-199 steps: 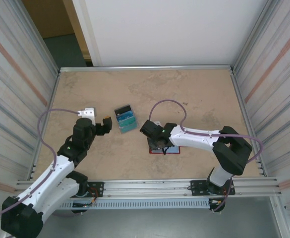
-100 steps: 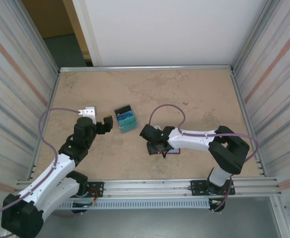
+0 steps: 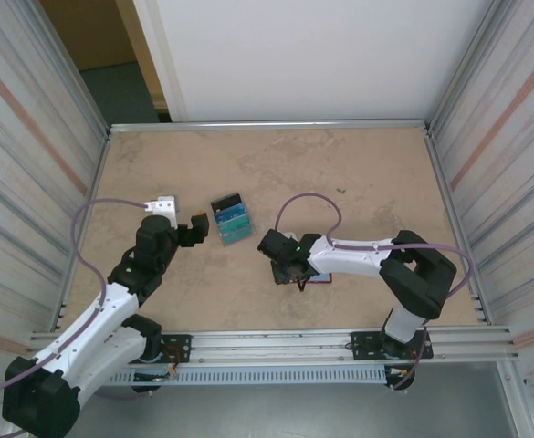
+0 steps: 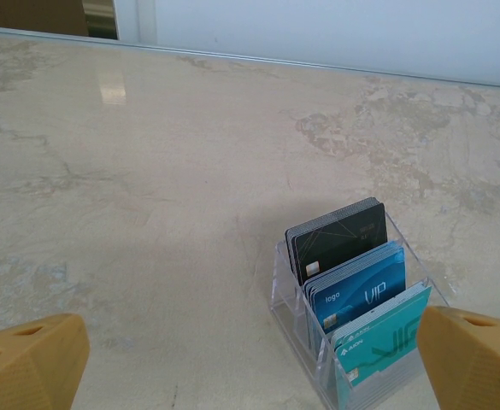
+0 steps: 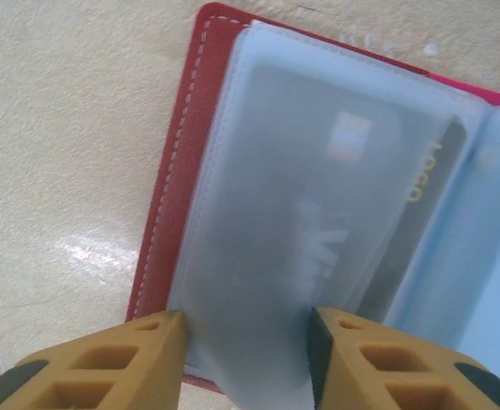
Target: Take the credit cards out of the card holder
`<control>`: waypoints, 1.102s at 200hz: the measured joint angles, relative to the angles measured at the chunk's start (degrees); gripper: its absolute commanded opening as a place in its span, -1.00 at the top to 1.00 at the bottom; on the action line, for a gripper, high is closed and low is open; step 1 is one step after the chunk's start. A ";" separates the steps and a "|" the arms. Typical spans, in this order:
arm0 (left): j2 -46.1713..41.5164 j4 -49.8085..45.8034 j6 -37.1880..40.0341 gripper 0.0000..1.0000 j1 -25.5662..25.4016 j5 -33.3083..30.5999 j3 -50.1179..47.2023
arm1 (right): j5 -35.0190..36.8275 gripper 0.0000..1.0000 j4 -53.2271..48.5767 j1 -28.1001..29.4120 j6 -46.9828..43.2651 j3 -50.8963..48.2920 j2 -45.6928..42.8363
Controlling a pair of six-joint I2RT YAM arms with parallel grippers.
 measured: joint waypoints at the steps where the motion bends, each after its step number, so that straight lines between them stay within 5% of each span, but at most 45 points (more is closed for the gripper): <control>1: 0.00 0.00 0.00 -0.98 0.00 0.00 0.02 | 0.00 0.27 0.04 -0.04 0.00 -0.04 -0.04; 127: -1.31 3.26 1.33 -0.98 -1.62 4.04 0.26 | -3.43 0.80 3.85 -3.74 -3.52 -5.22 -6.08; 220: -2.14 6.47 3.04 -0.98 -6.36 -0.68 0.24 | -5.75 0.69 6.58 2.10 -9.66 -4.48 -6.10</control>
